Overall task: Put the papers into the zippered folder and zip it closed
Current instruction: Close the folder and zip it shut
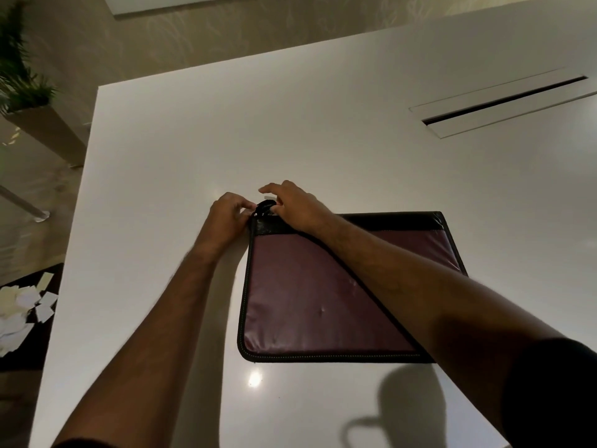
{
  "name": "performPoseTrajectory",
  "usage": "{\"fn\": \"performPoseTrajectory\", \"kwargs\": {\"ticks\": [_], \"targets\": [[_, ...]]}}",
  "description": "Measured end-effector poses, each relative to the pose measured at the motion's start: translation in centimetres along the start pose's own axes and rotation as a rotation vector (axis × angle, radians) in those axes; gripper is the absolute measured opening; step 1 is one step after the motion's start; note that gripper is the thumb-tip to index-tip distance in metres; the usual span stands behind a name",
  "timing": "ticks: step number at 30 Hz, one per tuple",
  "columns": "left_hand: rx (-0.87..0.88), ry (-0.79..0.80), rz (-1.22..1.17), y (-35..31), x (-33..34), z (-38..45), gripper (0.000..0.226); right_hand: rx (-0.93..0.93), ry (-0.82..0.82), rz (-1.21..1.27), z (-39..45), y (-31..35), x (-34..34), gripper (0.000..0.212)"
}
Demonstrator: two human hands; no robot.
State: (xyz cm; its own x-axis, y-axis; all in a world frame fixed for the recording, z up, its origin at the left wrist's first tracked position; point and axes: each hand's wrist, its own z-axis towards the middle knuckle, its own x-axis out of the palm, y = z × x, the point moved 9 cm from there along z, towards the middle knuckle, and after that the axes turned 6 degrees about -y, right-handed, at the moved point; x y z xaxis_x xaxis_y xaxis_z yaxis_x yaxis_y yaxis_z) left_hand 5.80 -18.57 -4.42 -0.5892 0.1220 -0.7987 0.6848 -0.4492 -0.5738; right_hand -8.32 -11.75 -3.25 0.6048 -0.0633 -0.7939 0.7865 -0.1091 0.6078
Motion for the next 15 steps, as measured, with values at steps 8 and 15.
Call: {"fn": "performPoseTrajectory", "kwargs": {"ticks": [8,15], "targets": [[0.063,-0.037,-0.004,-0.6,-0.8,-0.7,0.008,-0.094,-0.006,-0.025,1.9,0.6,0.3,0.012],[0.017,-0.122,0.046,-0.4,-2.3,-3.0,0.009,-0.169,-0.065,-0.063,2.7,1.7,0.3,0.011]]}}
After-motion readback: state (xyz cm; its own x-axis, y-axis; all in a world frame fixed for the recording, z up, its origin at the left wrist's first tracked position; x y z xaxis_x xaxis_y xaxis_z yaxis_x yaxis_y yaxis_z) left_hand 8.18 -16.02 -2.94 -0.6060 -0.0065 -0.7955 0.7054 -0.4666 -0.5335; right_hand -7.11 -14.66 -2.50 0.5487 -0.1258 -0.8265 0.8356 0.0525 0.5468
